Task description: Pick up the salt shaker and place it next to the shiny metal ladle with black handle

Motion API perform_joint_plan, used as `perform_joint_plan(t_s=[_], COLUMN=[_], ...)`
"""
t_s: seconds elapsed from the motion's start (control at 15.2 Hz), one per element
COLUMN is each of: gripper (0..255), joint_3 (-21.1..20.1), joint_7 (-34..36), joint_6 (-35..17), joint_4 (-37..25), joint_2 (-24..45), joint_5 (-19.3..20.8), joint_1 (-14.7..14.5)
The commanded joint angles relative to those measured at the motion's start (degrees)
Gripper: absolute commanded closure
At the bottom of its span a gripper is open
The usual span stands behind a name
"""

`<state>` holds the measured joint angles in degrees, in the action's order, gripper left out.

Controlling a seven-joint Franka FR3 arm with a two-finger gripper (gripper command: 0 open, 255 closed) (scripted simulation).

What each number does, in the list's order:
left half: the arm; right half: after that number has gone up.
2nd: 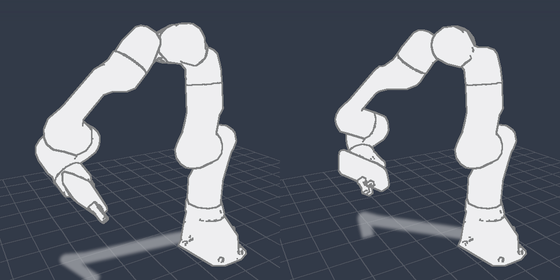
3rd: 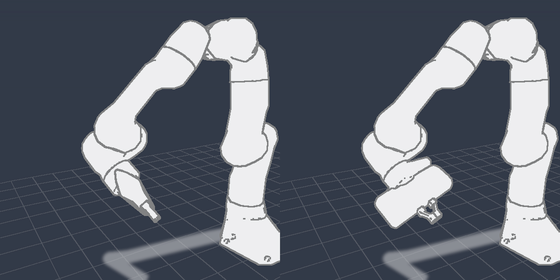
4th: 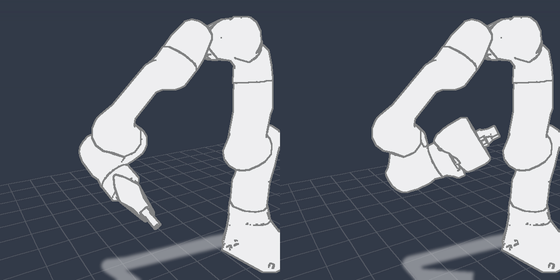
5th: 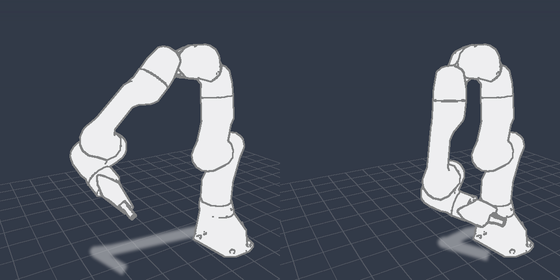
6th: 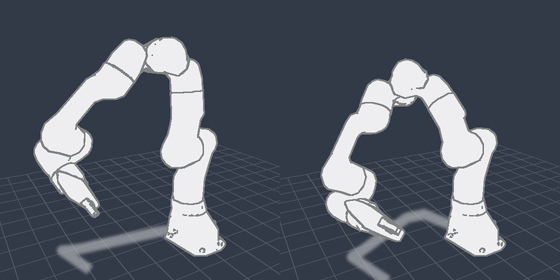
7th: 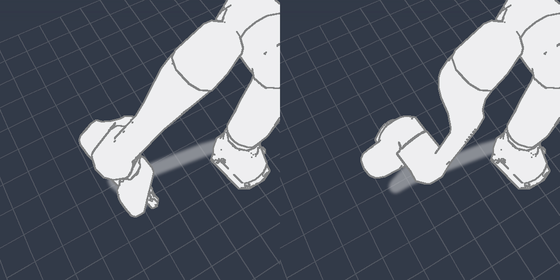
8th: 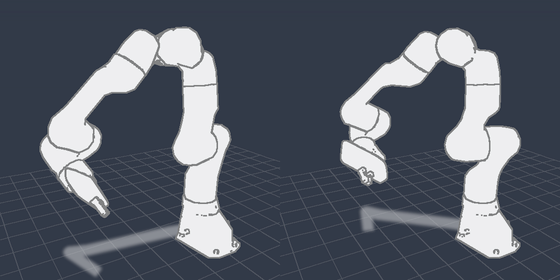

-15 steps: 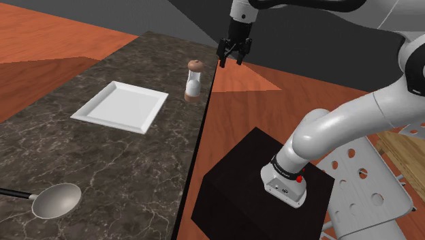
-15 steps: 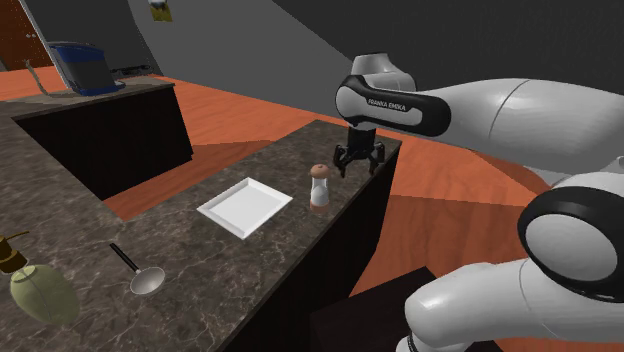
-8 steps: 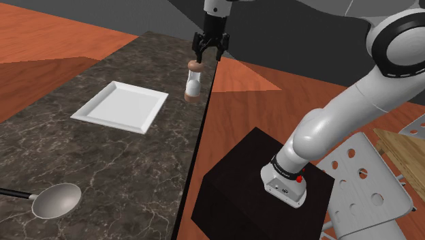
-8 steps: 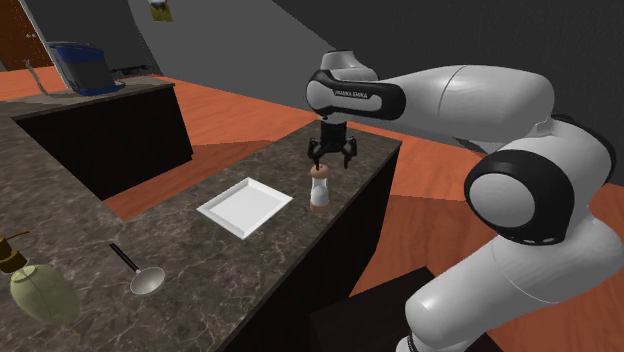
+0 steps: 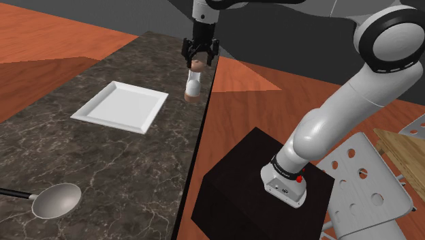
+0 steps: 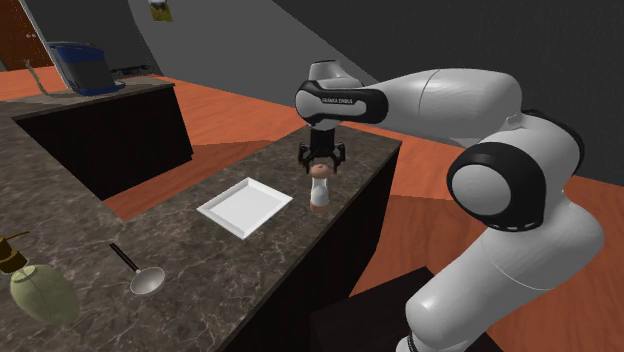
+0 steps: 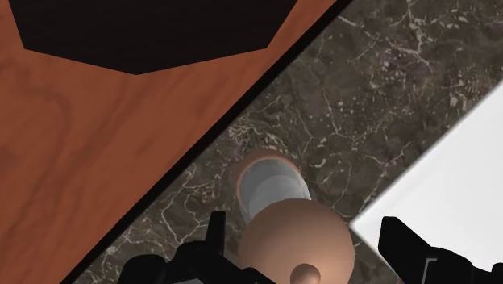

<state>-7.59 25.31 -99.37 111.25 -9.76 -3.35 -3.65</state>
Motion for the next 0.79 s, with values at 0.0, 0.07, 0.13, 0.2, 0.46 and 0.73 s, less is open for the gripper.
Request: perform_joint_plan(t_s=[0.0,0.07,0.13,0.2,0.46,0.73], gripper=[0,0,0,0,0,255], joint_3=[0.0,0.0,0.0,0.0,0.0,0.0], joint_7=[-0.1,-0.1,-0.1,-0.1,-0.1,-0.1], joint_6=[-1.5,-2.0,-2.0,-2.0,-2.0,-2.0], joint_4=[1.4,1.8,1.8,1.8,1.8,1.8], joint_2=[0.1,0.1,0.1,0.1,0.1,0.1], joint_5=[0.0,0.0,0.0,0.0,0.0,0.0], joint_1=[0.0,0.0,0.0,0.0,0.0,0.0])
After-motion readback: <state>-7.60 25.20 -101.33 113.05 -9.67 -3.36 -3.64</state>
